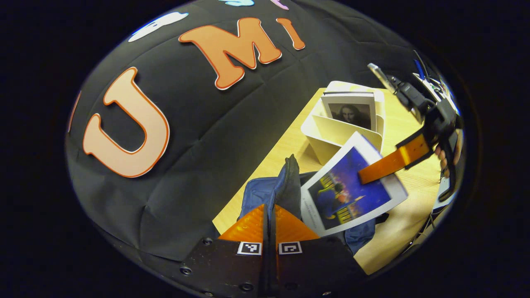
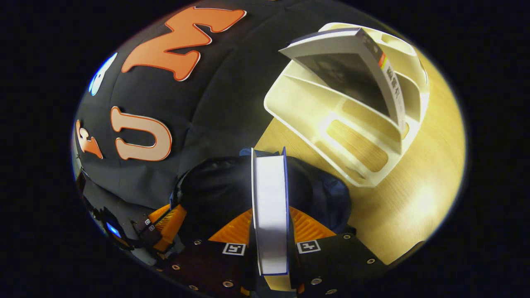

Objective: Open the schoolbag, grab two books from the bookshelf and put them into the schoolbag.

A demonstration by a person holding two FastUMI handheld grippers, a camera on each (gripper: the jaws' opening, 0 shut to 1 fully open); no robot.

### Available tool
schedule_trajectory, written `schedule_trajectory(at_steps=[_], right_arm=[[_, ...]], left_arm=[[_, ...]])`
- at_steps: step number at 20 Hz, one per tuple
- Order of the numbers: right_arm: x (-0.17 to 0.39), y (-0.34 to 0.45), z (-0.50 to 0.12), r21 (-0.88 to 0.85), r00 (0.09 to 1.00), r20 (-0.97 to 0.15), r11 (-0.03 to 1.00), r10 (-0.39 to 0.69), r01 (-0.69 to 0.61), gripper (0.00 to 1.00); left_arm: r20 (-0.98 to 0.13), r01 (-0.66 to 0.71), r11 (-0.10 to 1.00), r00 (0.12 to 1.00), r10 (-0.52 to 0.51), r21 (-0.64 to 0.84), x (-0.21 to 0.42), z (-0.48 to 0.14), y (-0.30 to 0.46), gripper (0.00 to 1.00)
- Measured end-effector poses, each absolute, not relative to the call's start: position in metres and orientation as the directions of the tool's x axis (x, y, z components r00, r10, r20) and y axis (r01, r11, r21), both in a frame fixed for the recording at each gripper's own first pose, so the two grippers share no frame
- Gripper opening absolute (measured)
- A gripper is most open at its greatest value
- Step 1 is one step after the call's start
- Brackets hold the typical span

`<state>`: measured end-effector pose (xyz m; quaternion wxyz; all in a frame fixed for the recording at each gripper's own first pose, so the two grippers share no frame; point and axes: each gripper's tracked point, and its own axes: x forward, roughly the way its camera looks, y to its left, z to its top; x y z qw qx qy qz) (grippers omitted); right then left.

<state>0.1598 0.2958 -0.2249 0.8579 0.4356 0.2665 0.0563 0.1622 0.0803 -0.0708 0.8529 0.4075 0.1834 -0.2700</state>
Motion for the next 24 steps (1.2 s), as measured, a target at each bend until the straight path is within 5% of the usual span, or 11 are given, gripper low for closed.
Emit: schedule_trajectory(at_steps=[13,14,15,19,22,24], right_arm=[[0.219,0.367,-0.266,0.788,0.873,-0.395,0.594,0.286,0.162,0.3],[0.218,0.37,-0.269,0.785,0.862,-0.414,0.594,0.294,0.175,0.43],[0.218,0.372,-0.272,0.78,0.85,-0.433,0.598,0.301,0.186,0.33],[0.208,0.372,-0.275,0.772,0.803,-0.49,0.598,0.341,0.217,0.53],[0.198,0.362,-0.276,0.743,0.77,-0.539,0.624,0.342,0.243,0.95],[0.192,0.354,-0.274,0.733,0.761,-0.552,0.633,0.34,0.25,0.97]], left_arm=[[-0.533,0.639,0.465,0.769,-0.353,0.613,0.159,-0.069,0.062,0.01],[-0.535,0.64,0.468,0.768,-0.353,0.61,0.16,-0.069,0.062,0.01],[-0.538,0.641,0.472,0.766,-0.351,0.605,0.161,-0.071,0.063,0.01],[-0.541,0.635,0.501,0.769,-0.34,0.588,0.168,-0.071,0.07,0.01],[-0.538,0.63,0.509,0.772,-0.338,0.586,0.171,-0.069,0.069,0.01],[-0.536,0.627,0.518,0.775,-0.334,0.583,0.17,-0.07,0.071,0.01]])
